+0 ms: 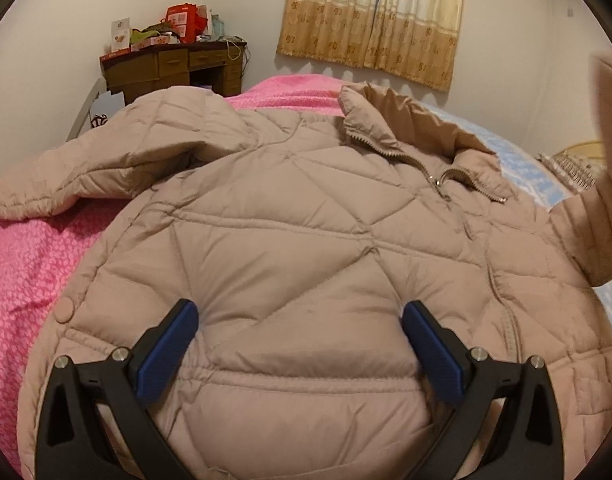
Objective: Fold large clothes
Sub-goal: 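Fold the held sleeve across the jacket front with the right gripper, release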
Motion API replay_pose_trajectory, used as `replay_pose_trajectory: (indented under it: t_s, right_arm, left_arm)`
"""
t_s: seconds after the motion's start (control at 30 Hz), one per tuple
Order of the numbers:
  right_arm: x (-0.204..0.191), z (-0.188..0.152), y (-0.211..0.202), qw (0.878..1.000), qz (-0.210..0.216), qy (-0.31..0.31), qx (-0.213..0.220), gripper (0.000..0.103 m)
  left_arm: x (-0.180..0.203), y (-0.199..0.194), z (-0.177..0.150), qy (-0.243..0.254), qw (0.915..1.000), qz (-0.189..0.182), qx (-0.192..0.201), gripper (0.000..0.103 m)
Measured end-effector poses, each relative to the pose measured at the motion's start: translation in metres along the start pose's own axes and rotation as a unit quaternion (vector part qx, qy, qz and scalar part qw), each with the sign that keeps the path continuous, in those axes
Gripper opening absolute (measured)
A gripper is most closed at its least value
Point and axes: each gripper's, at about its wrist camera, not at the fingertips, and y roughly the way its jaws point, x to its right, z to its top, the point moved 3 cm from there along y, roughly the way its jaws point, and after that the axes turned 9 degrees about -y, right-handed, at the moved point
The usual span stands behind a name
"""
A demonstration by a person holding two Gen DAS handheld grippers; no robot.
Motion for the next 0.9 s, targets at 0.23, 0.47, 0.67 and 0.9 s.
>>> replay_pose_trajectory:
  t_s: [0.23, 0.47, 0.67, 0.9]
  right_arm:
    - [-0.099, -0.055, 0.096, 0.982, 0.179, 0.032, -0.054, 0.005]
    - [-0.118, -0.113, 0.162, 0.918, 0.317, 0.137, -0.195, 0.024]
    - [-0.063, -0.082, 0.105, 0.925, 0.320, 0.183, -0.092, 0.075]
    - [0.003, -0.064, 0.064, 0.960, 0.211, 0.182, -0.038, 0.079]
  left_arm:
    - [-0.002, -0.002, 0.000, -0.012, 0.9997, -0.021, 0.006, 0.103]
    - [-0.002, -0.002, -0.001, -0.014, 0.9995, -0.025, 0.010, 0.103]
    - [-0.001, -0.002, -0.001, -0.012, 0.9996, -0.023, 0.009, 0.103]
    - [-0.004, -0.002, -0.001, -0.008, 0.9998, -0.016, 0.008, 0.103]
